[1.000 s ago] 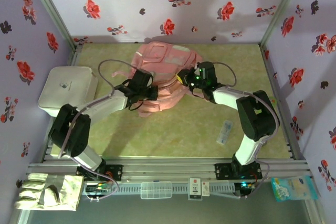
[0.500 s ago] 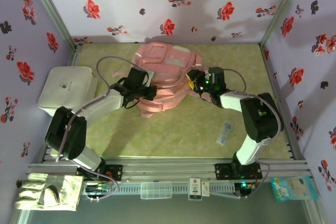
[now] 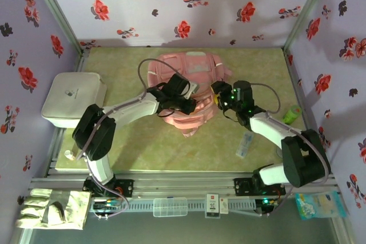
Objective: Pack the student bag
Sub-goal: Unzip the student bag at the center of the table.
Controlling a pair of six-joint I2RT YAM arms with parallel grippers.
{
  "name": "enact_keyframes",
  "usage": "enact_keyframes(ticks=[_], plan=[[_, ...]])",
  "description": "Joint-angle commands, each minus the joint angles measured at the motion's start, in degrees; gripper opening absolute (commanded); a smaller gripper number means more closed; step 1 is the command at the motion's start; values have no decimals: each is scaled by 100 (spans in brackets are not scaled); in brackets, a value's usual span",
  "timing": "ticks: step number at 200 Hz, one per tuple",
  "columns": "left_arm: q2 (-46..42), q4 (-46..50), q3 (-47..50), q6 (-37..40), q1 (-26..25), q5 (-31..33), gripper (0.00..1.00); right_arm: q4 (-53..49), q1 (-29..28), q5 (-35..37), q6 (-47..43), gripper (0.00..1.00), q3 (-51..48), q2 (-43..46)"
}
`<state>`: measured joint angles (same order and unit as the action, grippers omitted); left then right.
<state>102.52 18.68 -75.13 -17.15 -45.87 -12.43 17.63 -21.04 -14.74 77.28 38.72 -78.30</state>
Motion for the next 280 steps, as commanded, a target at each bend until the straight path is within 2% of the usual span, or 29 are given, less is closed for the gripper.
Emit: enact_keyframes(ticks=[1, 20, 34, 51, 70, 93, 130, 160, 171, 194, 215, 253, 280], plan=[[53, -246, -324, 159, -63, -250, 0, -1247, -170, 209, -569, 58, 368, 287], [66, -258, -351, 129, -63, -245, 0, -2182, -203, 845, -1042, 58, 585, 497], [75, -282, -359, 115, -63, -251, 0, -2456, -208, 1087, -1304, 58, 682, 591], [109, -294, -392, 115, -63, -252, 0, -2599, -239, 1114, -1483, 57, 826, 600], [126, -280, -418, 124, -63, -257, 0, -2326, -277, 738, -1510, 55, 904, 473], [124, -276, -432, 124, -63, -260, 0, -1939, -321, 330, -1215, 45, 927, 179], [118, -281, -408, 115, -63, -254, 0, -1503, -357, 227, -961, 36, 968, -193], [88, -257, -379, 150, -57, -253, 0, -1488, -351, 398, -1028, 29, 1158, -429], [80, -228, -379, 170, -54, -258, 0, -1538, -337, 502, -1049, 21, 1234, -543], [2, -157, -295, 194, 6, -256, 0, -1635, -306, 845, -1045, 11, 1305, -713], [-189, 34, -61, 300, 156, -233, 0, -1820, -253, 1193, -1232, 4, 1420, -767], [-687, 593, 634, 642, 714, -46, 0, -1977, 47, 1491, -1573, 1, 1597, -812], [-921, 573, 1058, 737, 1227, -23, 0, -2051, 212, 1505, -1724, 0, 1717, -922]])
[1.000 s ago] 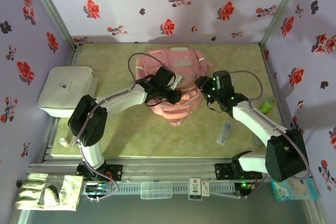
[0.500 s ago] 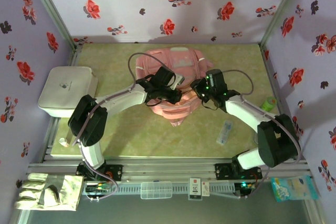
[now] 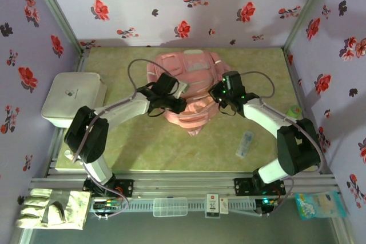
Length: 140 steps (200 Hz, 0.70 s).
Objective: Pack the student bag
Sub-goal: Unzip the student bag at the center of the table.
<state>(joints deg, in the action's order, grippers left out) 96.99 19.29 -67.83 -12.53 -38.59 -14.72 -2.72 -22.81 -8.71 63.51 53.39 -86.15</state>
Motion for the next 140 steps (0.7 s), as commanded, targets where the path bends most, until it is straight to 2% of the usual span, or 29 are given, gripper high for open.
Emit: enact_keyframes(ticks=[1, 38, 76, 108, 140], plan=[[-366, 509, 334, 281, 513, 206, 0, -17, 394, 900, -347, 0, 255, -142], [-250, 288, 361, 854, 1032, 171, 0, -9, 501, 845, -418, 0, 264, -247], [205, -2, 143, 2329, 1484, 195, 0, -120, 557, 729, -577, 0, 295, -237], [439, -307, 1, 3300, 1643, 318, 0, -227, 606, 551, -849, 0, 304, -229], [789, -401, -310, 3902, 1765, 592, 0, -229, 673, 394, -1130, 0, 261, -220]])
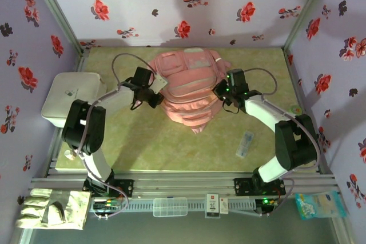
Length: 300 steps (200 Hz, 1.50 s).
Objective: Pack the student bag
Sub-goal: Unzip the student bag at the center of the table, then move the personal item to the middle-right of the table.
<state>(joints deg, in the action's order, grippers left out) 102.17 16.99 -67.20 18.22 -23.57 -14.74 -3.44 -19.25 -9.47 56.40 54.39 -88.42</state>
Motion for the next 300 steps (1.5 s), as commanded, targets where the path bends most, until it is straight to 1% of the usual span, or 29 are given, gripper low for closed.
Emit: enact_keyframes(ticks=[1, 19, 51, 83, 104, 127, 143, 154, 165, 176, 186, 197, 209, 220, 232, 241, 256, 275, 286, 300], plan=[[287, -166, -391, 847, 269, 604, 0, -152, 316, 459, -424, 0, 164, 8], [520, -114, -650, 1203, 347, 663, 0, -202, 350, 382, -547, 0, 183, -22], [824, -85, -1058, 1594, 499, 686, 0, -262, 378, 342, -773, 0, 207, -55], [1085, -33, -1474, 1760, 599, 754, 0, -220, 404, 115, -941, 1, 264, -157], [1191, -113, -1607, 1687, 646, 1000, 0, -62, 399, -194, -990, 1, 326, -289], [1102, -389, -1506, 1387, 769, 1190, 0, 168, 341, -603, -846, 3, 412, -504], [970, -669, -1312, 1107, 912, 1208, 0, 441, 165, -733, -628, 4, 470, -710], [890, -904, -1153, 873, 1017, 1266, 2, 592, -44, -763, -491, 5, 573, -894], [859, -935, -1087, 717, 1105, 1265, 4, 653, -231, -684, -381, 6, 676, -1024], [839, -948, -1010, 621, 1135, 1286, 9, 747, -371, -583, -266, 9, 730, -1109], [771, -975, -928, 545, 1144, 1314, 15, 738, -425, -477, -210, 18, 783, -1099], [678, -1003, -865, 301, 1144, 1583, 28, 599, -447, -383, -257, 37, 827, -1009], [507, -799, -911, -60, 1144, 2075, 44, 160, -441, -71, -539, 51, 932, -804], [297, -569, -911, -387, 1146, 2400, 58, -452, -431, 448, -841, 61, 1040, -539], [48, -362, -843, -608, 1147, 2483, 66, -953, -406, 905, -1169, 68, 1090, -220], [-152, -253, -783, -805, 1137, 2518, 70, -1297, -374, 1225, -1373, 71, 1115, -8], [-469, -95, -680, -1177, 1139, 2542, 77, -1878, -299, 1729, -1616, 75, 1152, 296], [-921, 96, -576, -1740, 1131, 2489, 85, -2530, -189, 2197, -1761, 77, 1084, 633], [-1183, 159, -492, -1968, 1126, 2387, 90, -2952, -121, 2410, -1761, 78, 981, 807], [-1537, 207, -327, -2287, 1119, 2085, 95, -3424, -89, 2642, -1791, 78, 763, 1019]])
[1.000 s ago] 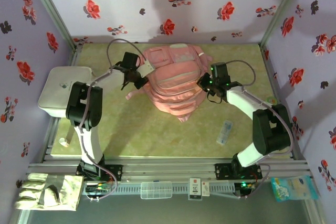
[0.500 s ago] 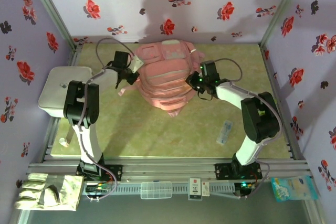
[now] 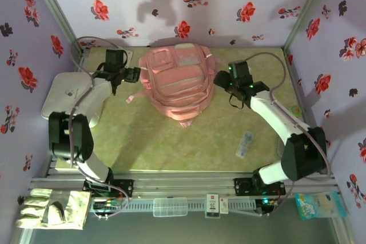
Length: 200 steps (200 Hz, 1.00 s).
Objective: Pack the student bag
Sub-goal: Move the personal item to the middle-right of the table.
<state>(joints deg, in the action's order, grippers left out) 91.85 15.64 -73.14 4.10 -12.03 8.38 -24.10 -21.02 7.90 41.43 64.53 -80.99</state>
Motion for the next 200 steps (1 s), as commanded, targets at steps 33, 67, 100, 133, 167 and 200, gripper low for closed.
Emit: enact_keyframes(ticks=[33, 67, 100, 133, 167, 200], plan=[[-1101, 300, 590, -1350, -32, -317, 100, -1971, 92, 1856, 319, 81, -1377, 1067], [-1321, 264, 652, -1602, -30, -361, 100, -2277, 278, 2528, 867, 87, -2158, 1624], [-1389, 201, 644, -1454, -34, -625, 100, -2395, 787, 2917, 1165, 94, -2467, 1670], [-1398, 206, 672, -1314, -33, -782, 100, -1895, 1689, 2633, 968, 99, -2737, 1680], [-1441, 275, 679, -1247, -29, -880, 100, -1329, 2409, 2155, 725, 99, -3033, 1787], [-1547, 353, 683, -1192, -53, -995, 100, -1157, 2594, 2008, 795, 100, -3298, 1708]])
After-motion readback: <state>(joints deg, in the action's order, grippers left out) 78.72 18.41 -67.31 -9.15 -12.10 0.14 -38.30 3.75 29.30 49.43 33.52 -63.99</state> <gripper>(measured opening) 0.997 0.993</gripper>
